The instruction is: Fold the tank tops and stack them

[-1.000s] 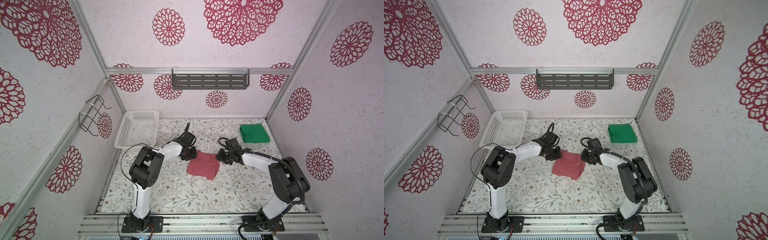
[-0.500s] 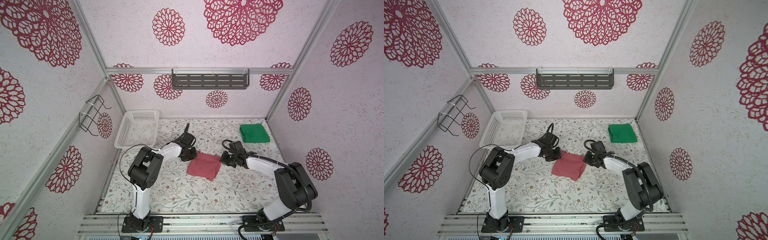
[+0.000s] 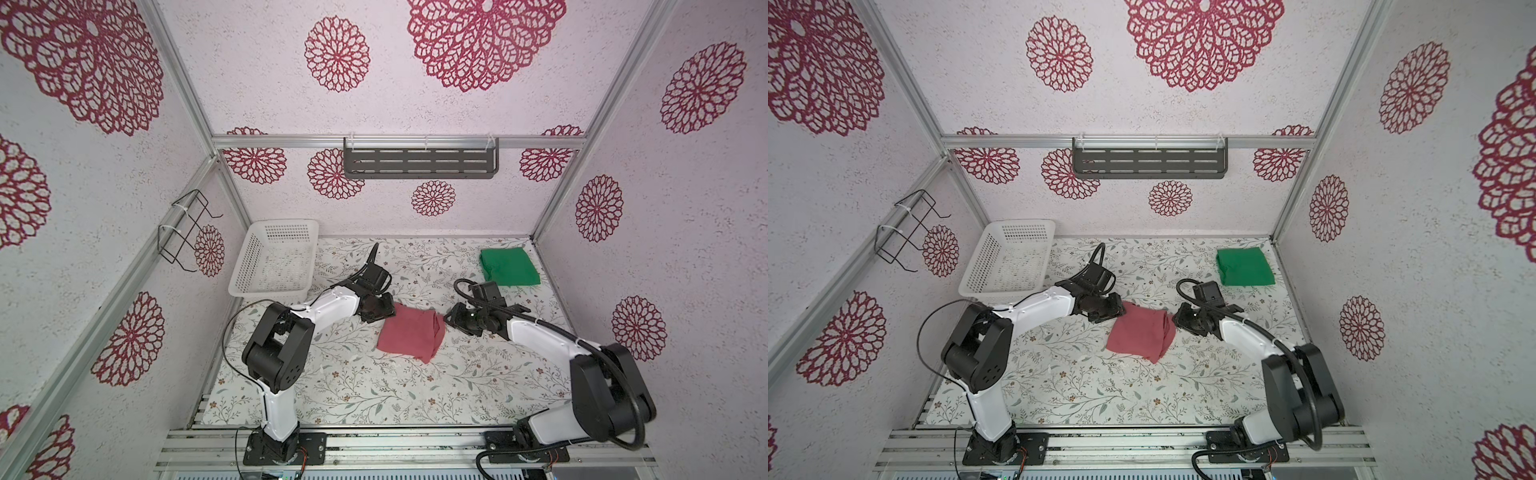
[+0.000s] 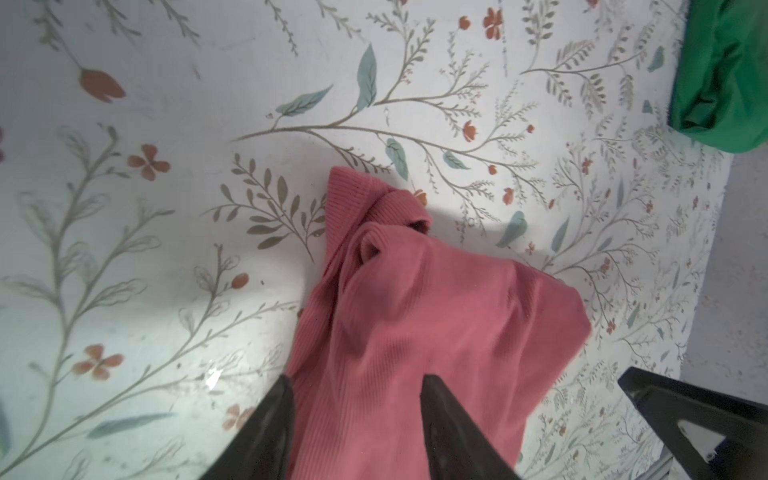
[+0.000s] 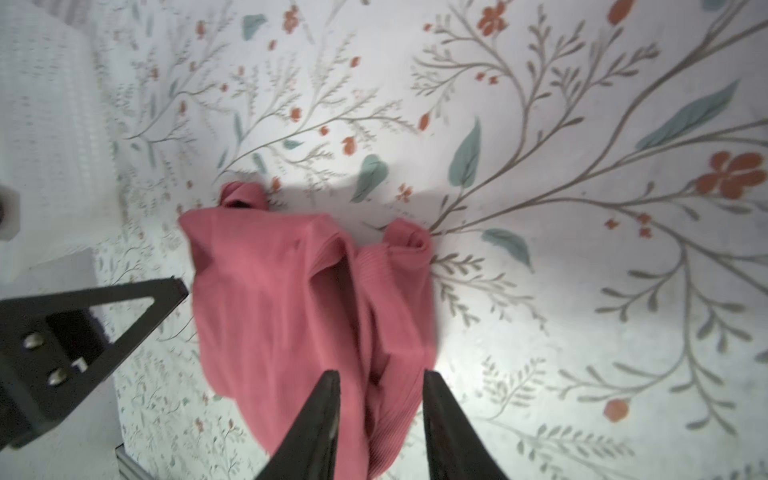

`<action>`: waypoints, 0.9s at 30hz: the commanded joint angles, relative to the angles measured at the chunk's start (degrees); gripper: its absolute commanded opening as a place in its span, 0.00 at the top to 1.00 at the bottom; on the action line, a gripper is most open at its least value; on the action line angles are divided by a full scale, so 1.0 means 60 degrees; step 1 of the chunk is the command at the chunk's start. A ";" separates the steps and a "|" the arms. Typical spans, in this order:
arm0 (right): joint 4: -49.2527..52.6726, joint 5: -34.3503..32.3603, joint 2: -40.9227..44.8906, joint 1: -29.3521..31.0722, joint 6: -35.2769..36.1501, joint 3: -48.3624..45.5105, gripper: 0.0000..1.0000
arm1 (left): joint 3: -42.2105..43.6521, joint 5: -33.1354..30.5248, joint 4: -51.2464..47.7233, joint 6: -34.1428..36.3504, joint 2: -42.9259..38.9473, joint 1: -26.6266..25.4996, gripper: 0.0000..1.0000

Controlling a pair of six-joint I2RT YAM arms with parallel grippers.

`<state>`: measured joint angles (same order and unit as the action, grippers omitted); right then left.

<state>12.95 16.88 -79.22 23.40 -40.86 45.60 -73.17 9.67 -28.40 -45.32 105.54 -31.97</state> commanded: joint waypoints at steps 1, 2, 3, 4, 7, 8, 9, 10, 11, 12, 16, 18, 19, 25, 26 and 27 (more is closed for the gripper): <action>0.0581 0.0904 0.0939 0.0947 -0.0793 -0.0814 0.65 | 0.0446 -0.0082 -0.0729 0.0134 -0.0661 0.0001 0.46; 0.0388 0.1021 0.1146 0.1211 -0.1126 -0.1103 0.66 | 0.0642 -0.0017 -0.0765 0.0067 -0.0811 0.0006 0.46; 0.0095 0.1120 0.1338 0.1471 -0.1512 -0.1421 0.67 | 0.0944 0.0089 -0.0729 -0.0024 -0.0962 0.0010 0.46; -0.0242 0.1176 0.1494 0.1710 -0.1847 -0.1741 0.68 | 0.1264 0.0217 -0.0569 -0.0157 -0.1096 0.0007 0.46; -0.0963 0.1189 0.1505 0.2053 -0.2388 -0.2326 0.69 | 0.2087 0.0736 0.0028 -0.0668 -0.1244 -0.0044 0.47; -0.1097 0.1172 0.1412 0.2128 -0.2438 -0.2390 0.69 | 0.2260 0.0852 0.0188 -0.0790 -0.1224 -0.0089 0.48; -0.1269 0.1135 0.1255 0.2236 -0.2504 -0.2436 0.69 | 0.2419 0.0944 0.0358 -0.0939 -0.1185 -0.0167 0.49; -0.1477 0.1085 0.1089 0.2340 -0.2552 -0.2457 0.69 | 0.2537 0.0999 0.0498 -0.1069 -0.1114 -0.0254 0.49; -0.1703 0.1022 0.0935 0.2410 -0.2598 -0.2484 0.69 | 0.2614 0.1064 0.0649 -0.1180 -0.1027 -0.0321 0.50; -0.1938 0.0948 0.0723 0.2466 -0.2670 -0.2503 0.69 | 0.2691 0.1135 0.0841 -0.1294 -0.0922 -0.0396 0.51; -0.2721 0.0543 -0.0028 0.2617 -0.2900 -0.2547 0.69 | 0.2753 0.1244 0.1190 -0.1588 -0.0464 -0.0574 0.56; -0.2951 0.0273 -0.0311 0.2648 -0.2960 -0.2547 0.69 | 0.2775 0.1244 0.1268 -0.1658 -0.0368 -0.0577 0.62; -0.3066 0.0131 -0.0447 0.2648 -0.3007 -0.2561 0.69 | 0.2754 0.1237 0.1255 -0.1660 -0.0337 -0.0576 0.67; -0.2498 -0.0750 -0.0457 0.2650 -0.3094 -0.2478 0.94 | 0.2622 0.1032 0.0934 -0.1558 -0.0369 -0.0576 0.91; -0.2184 -0.0900 -0.0334 0.2641 -0.2993 -0.2400 1.00 | 0.2616 0.1003 0.0873 -0.1531 -0.0387 -0.0583 0.95; -0.1813 -0.1045 -0.0215 0.2622 -0.2857 -0.2299 1.00 | 0.2629 0.0958 0.0815 -0.1503 -0.0396 -0.0576 0.99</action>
<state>-2.81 15.81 -82.37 39.18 -58.65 30.28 -57.12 16.27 -23.07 -54.50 102.54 -35.20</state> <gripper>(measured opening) 0.043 0.047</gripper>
